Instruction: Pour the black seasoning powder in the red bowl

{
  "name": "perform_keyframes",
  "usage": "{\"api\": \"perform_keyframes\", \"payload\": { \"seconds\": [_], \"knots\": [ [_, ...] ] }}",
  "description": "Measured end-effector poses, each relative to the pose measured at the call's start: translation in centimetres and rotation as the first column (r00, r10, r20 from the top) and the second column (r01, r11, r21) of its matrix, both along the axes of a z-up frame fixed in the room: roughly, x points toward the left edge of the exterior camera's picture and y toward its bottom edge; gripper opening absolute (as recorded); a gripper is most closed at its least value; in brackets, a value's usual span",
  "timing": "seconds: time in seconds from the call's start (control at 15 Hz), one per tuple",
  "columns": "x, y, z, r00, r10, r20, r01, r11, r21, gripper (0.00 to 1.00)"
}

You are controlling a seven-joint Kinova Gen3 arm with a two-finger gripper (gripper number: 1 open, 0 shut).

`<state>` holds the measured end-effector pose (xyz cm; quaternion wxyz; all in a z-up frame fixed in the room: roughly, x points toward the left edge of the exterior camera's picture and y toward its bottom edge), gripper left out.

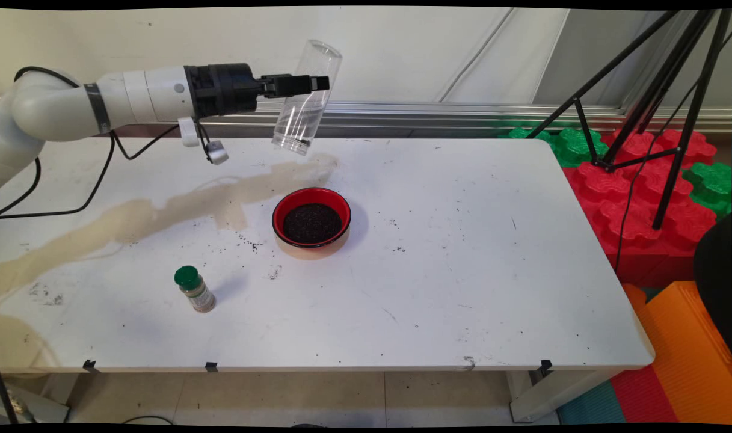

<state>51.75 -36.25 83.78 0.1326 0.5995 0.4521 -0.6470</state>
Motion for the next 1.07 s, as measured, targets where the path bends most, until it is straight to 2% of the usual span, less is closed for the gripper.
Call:
{"api": "perform_keyframes", "payload": {
  "seconds": [0.27, 0.47, 0.73, 0.87, 1.07],
  "knots": [
    [0.8, -0.3, -0.9, 0.997, 0.061, -0.049, -0.055, 0.992, 0.115, 0.0],
    [1.4, -0.6, -1.7, 0.988, 0.121, -0.098, -0.098, 0.971, 0.219, 0.0],
    [1.9, -0.9, -2.6, 0.964, 0.21, -0.161, -0.14, 0.922, 0.36, 0.0],
    [2.2, -1.0, -2.9, 0.949, 0.255, -0.188, -0.156, 0.892, 0.423, 0.0],
    [2.5, -1.2, -3.3, 0.918, 0.325, -0.226, -0.172, 0.841, 0.513, 0.0]
  ]
}}
